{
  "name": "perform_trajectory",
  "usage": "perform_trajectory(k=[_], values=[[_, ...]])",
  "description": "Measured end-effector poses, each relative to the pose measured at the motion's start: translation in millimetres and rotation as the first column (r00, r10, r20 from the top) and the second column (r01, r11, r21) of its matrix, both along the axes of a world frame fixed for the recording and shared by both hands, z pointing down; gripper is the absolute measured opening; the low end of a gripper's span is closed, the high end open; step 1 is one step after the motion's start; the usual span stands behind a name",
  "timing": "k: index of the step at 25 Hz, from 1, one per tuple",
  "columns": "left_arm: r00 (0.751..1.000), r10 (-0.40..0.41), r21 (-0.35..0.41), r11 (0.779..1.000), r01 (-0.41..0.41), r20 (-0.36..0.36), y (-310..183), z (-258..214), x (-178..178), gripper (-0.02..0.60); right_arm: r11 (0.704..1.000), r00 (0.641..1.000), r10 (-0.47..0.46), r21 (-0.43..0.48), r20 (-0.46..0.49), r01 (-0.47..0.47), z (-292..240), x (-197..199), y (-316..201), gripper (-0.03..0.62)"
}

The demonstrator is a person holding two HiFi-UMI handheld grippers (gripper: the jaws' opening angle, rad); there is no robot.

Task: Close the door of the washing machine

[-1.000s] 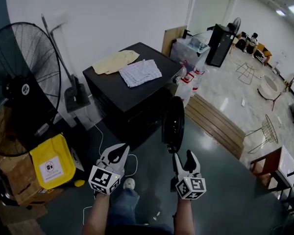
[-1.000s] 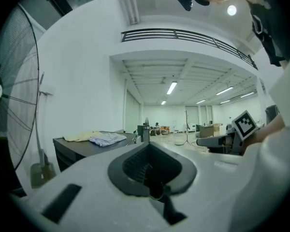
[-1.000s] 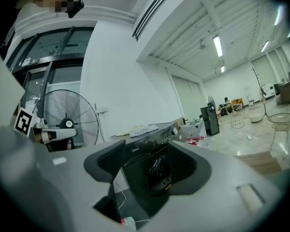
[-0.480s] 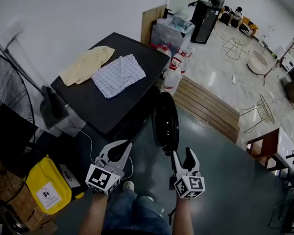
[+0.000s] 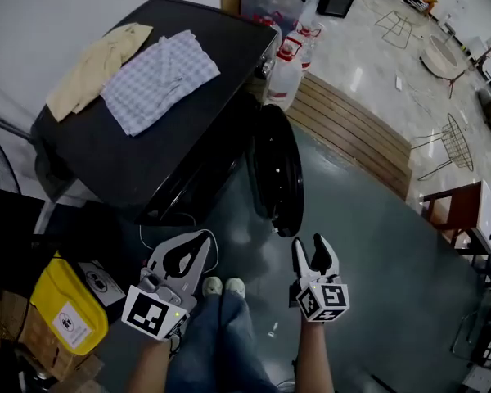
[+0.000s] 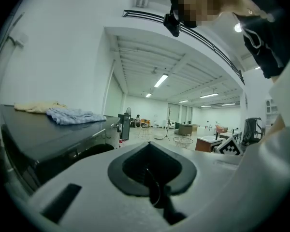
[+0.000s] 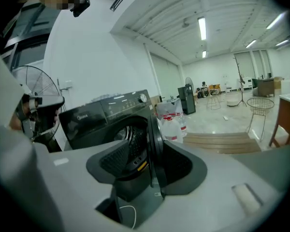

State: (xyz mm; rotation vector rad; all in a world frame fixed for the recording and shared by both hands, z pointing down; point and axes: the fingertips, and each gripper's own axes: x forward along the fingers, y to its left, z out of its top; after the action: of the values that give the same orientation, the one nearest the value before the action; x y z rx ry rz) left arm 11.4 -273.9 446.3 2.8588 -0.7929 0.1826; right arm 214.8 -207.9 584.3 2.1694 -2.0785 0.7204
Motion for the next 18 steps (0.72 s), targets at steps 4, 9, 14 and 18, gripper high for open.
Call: perform_trajectory(k=[4, 9, 14, 18], values=[[1.000, 0.002, -0.055, 0.998, -0.003, -0.017, 6, 44, 11, 0.000, 0.998, 1.000, -0.003, -0.066, -0.007, 0.002, 74, 15, -5, 0.203], [1.000, 0.024, -0.096, 0.995, -0.023, 0.006, 10, 101, 23, 0.000, 0.996, 1.000, -0.024, -0.081, -0.016, 0.023, 129, 30, -26, 0.164], [1.000, 0.019, -0.118, 0.993, -0.018, 0.008, 14, 121, 28, 0.000, 0.995, 0.998, -0.044, -0.093, -0.055, 0.039, 142, 32, -38, 0.093], [1.000, 0.010, -0.123, 0.992, -0.008, 0.008, 18, 118, 25, 0.000, 0.993, 0.996, -0.051, -0.114, -0.070, 0.043, 142, 28, -36, 0.072]])
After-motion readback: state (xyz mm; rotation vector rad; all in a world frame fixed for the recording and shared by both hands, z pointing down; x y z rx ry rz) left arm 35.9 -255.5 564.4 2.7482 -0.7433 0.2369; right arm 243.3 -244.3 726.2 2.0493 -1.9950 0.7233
